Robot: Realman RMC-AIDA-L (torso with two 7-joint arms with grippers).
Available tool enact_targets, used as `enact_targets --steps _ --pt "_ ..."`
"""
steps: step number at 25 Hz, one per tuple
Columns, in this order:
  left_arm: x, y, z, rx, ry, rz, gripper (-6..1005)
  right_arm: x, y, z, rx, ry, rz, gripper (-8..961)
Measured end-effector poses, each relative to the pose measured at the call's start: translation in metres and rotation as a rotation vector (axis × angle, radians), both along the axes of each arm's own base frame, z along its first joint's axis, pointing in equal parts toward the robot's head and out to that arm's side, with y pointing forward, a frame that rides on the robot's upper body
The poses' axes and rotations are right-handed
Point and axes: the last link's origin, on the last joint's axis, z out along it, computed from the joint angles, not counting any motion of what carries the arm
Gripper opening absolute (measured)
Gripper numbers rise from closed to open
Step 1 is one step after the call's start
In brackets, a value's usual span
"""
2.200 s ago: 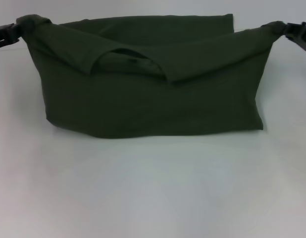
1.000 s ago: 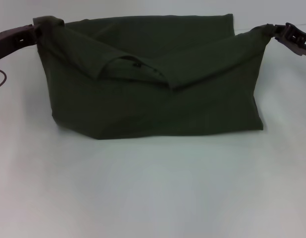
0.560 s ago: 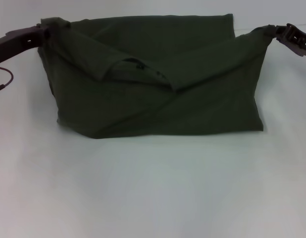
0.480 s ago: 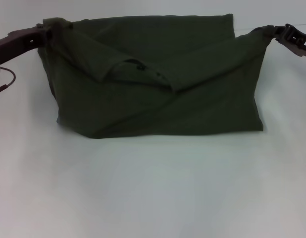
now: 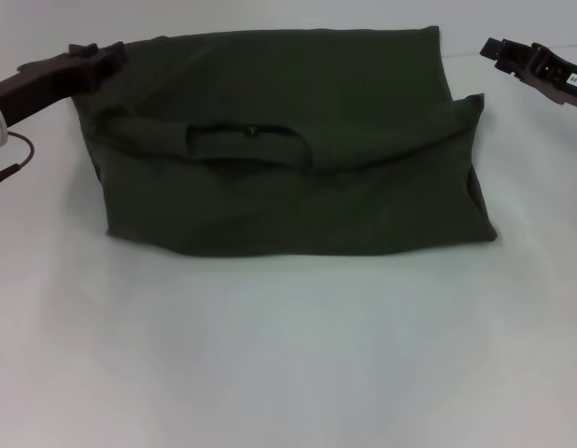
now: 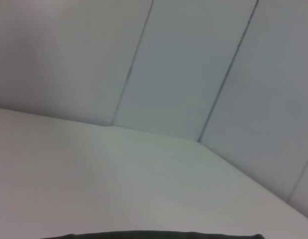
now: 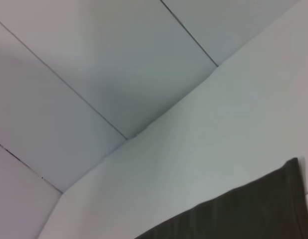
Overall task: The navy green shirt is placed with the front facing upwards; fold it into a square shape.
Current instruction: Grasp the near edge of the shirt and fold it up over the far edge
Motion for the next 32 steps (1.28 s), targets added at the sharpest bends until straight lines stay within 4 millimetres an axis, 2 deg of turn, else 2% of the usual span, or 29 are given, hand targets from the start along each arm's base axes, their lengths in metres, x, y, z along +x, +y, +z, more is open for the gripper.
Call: enact_targets --steps 8,10,14,15,17,18,19,25,32 --pt "-0.009 0.001 0.0 0.039 0.008 0.061 486 0.002 -0.007 0.001 0.04 0.005 0.029 471" --pt "-0.012 -0.002 0.002 0.038 -0.001 0.065 582 0.003 -0.012 0.0 0.038 0.0 0.052 516" --pt "-0.017 -0.012 0.009 0.024 -0.033 0.044 769 0.005 -0.029 -0.002 0.014 0.011 0.109 681" --pt "-0.02 -0.025 0.017 0.01 -0.059 -0.003 811 0.007 -0.035 -0.002 0.007 0.018 0.119 729" --pt "-0.019 -0.036 0.025 0.002 -0.085 -0.058 895 0.017 -0.054 0.0 -0.014 0.036 0.128 811" --pt "-0.022 -0.043 0.027 -0.001 -0.098 -0.069 937 0.017 -0.054 0.0 -0.014 0.036 0.128 845" --pt "-0.024 -0.051 0.031 -0.002 -0.116 -0.091 940 0.021 -0.062 0.0 -0.022 0.043 0.129 879" --pt "-0.036 -0.076 0.035 -0.014 -0.167 -0.085 952 0.04 -0.099 -0.003 -0.077 0.014 0.132 868" --pt "-0.043 -0.089 0.026 -0.032 -0.191 -0.062 952 0.057 -0.119 -0.006 -0.118 -0.006 0.076 868"
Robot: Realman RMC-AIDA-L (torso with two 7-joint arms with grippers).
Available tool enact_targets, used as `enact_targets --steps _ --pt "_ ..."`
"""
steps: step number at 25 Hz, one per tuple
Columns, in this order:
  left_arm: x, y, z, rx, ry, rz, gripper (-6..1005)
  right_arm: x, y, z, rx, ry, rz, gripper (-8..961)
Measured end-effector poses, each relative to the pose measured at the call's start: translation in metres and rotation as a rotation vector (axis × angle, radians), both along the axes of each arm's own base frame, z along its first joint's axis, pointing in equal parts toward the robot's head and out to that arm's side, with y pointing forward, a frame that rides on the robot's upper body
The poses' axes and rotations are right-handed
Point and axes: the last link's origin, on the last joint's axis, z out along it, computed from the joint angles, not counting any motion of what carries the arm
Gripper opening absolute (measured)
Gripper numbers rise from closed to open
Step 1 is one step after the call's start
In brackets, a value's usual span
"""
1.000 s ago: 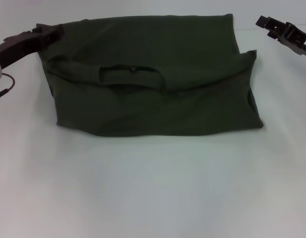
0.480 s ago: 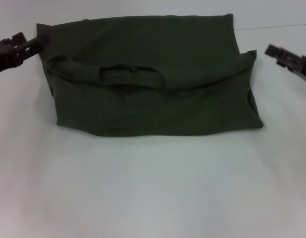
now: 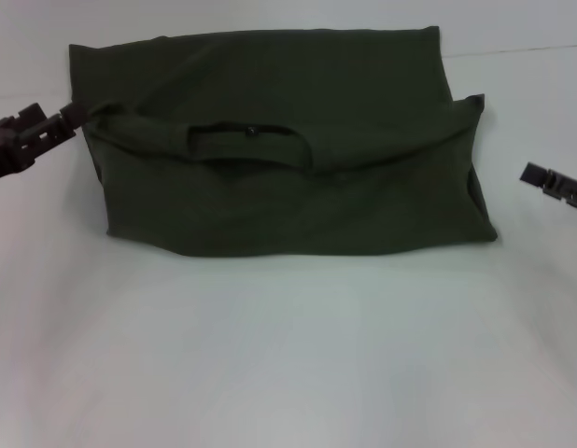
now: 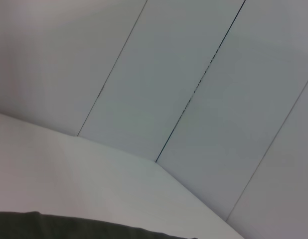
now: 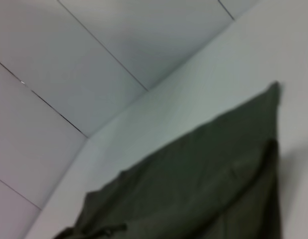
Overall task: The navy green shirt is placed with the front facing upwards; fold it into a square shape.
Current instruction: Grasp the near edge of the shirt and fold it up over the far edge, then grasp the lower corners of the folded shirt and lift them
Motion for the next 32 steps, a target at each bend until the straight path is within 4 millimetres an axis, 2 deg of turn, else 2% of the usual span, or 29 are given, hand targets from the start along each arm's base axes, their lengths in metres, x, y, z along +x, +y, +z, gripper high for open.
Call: enact_targets --steps 5,10,23,32 --pt "-0.001 -0.003 -0.006 -0.019 -0.001 0.006 952 0.013 -0.004 -0.005 -0.044 -0.034 -0.081 869" --pt "-0.002 -0.004 -0.009 -0.029 0.004 0.006 953 0.015 -0.002 -0.009 -0.07 -0.054 -0.099 867" --pt "0.0 -0.002 -0.009 -0.027 0.01 0.001 953 0.0 0.009 -0.017 -0.115 -0.043 -0.038 840" --pt "0.0 -0.004 -0.007 -0.062 0.007 0.006 952 -0.009 0.013 0.011 -0.154 0.05 -0.027 797"
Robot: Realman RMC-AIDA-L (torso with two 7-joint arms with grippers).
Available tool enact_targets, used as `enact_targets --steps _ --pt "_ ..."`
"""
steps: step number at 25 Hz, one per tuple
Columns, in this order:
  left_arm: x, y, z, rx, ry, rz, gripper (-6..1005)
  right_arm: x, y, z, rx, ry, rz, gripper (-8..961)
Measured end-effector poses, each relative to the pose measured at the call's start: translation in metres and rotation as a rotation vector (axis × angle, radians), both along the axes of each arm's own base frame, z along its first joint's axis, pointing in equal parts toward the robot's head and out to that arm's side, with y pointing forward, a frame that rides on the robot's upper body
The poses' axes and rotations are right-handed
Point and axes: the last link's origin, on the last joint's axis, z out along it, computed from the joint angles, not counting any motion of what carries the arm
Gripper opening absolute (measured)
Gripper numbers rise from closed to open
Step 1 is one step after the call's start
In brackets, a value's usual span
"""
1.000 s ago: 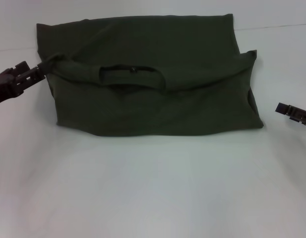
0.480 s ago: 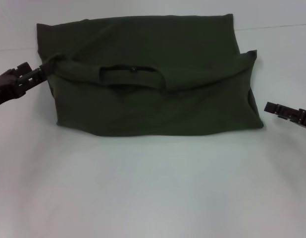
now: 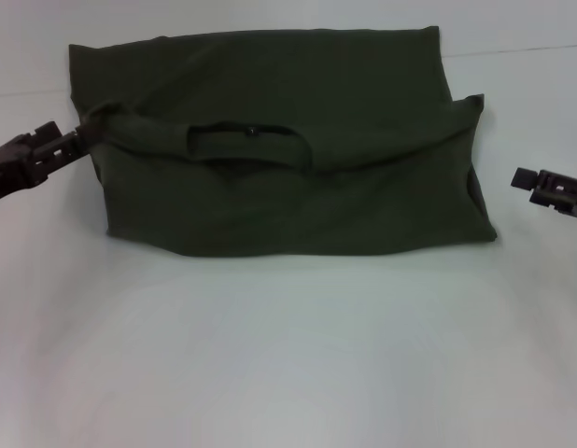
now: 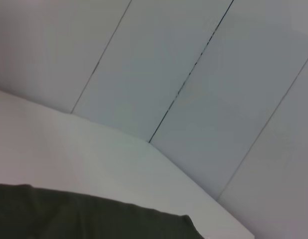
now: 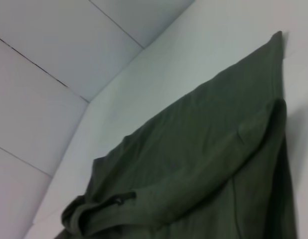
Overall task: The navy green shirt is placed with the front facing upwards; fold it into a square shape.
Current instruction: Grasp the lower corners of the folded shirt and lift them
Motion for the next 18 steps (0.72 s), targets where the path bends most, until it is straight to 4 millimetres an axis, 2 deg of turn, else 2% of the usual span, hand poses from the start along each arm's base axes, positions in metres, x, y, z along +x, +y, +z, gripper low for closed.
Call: enact_targets --steps 5,18 --pt "-0.002 -0.002 -0.002 -0.012 0.007 0.004 952 -0.005 0.01 0.007 -0.048 0.018 -0.021 797" --pt "-0.003 -0.003 -0.004 -0.012 0.016 0.006 952 -0.005 0.02 -0.013 -0.138 -0.02 -0.095 795"
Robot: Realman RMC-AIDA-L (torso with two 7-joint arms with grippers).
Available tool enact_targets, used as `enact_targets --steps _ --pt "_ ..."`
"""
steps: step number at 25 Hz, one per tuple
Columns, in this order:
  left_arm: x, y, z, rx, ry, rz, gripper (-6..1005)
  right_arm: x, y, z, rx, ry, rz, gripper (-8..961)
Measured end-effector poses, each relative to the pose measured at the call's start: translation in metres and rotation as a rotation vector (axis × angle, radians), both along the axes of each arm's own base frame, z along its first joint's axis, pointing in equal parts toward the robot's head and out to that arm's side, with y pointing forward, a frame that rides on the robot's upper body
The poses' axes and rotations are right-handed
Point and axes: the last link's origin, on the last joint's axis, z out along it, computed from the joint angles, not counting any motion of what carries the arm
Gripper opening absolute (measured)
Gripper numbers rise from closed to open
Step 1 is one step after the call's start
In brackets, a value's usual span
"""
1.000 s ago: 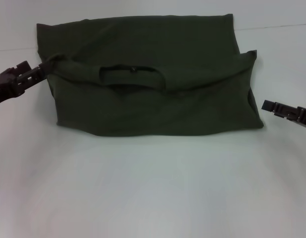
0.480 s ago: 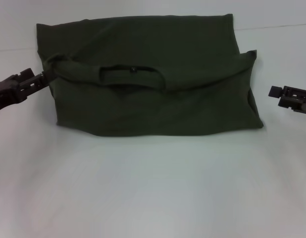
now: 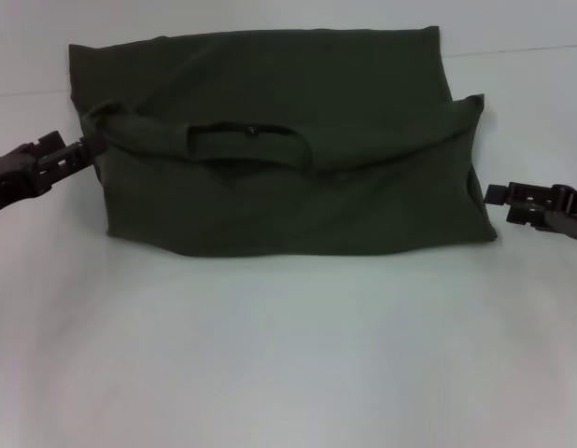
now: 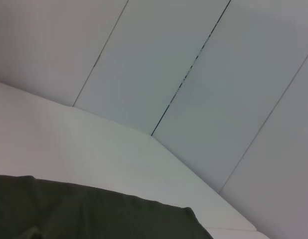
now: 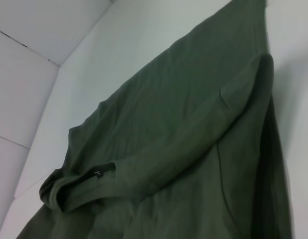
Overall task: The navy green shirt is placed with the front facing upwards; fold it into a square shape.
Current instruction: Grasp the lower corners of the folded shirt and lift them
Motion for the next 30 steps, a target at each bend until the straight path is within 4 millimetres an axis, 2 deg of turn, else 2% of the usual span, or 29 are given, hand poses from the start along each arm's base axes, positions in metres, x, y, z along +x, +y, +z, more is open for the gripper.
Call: enact_targets --steps 12,22,30 --pt "-0.001 0.002 0.003 0.014 0.002 0.008 952 -0.009 0.008 -0.024 -0.043 -0.017 0.004 794" --pt "0.0 0.004 0.004 0.016 0.002 0.006 952 -0.004 0.006 -0.023 -0.034 -0.017 -0.019 792" --pt "0.001 0.005 0.003 0.015 -0.001 0.003 953 -0.013 0.01 -0.031 -0.05 -0.001 0.003 791"
